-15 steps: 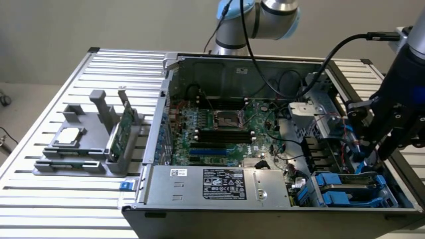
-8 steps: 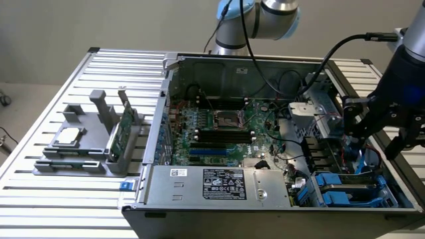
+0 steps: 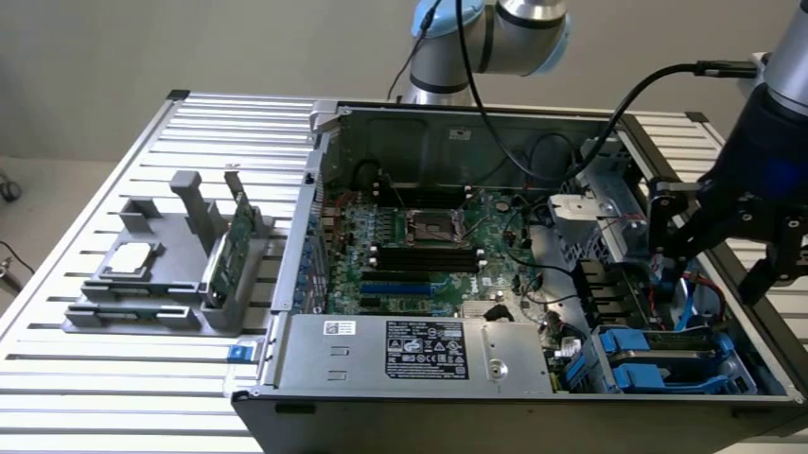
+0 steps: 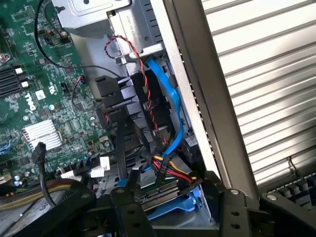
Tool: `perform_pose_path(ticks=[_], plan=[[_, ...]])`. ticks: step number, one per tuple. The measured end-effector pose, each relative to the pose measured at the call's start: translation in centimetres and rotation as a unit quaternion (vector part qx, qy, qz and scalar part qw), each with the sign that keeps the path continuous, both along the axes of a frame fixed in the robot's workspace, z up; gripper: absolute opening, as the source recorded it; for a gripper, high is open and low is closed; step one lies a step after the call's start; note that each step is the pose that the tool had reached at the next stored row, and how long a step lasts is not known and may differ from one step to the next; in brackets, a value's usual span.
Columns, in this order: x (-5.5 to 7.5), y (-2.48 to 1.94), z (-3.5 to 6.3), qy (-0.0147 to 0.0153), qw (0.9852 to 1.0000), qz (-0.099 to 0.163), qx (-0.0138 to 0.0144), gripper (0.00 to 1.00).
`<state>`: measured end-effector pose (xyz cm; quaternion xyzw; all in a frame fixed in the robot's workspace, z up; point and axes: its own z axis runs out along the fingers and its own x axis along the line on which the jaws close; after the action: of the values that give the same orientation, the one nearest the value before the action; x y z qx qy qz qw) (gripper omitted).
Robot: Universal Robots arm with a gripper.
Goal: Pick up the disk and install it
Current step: 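Insert the first disk wire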
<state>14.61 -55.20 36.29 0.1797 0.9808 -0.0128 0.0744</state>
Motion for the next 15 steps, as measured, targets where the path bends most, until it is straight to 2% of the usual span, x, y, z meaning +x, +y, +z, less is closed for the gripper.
perform_pose_path(ticks=[3, 9, 15], plan=[[-0.3, -0.18, 0.13, 0.0001, 1.0000, 0.000, 0.0001, 0.63], [-0.4, -1.48, 0.21, 0.0012, 1.0000, -0.005, 0.0001, 0.63], [-0.4, -2.15, 0.23, 0.0014, 0.9998, -0.018, 0.0017, 0.63]])
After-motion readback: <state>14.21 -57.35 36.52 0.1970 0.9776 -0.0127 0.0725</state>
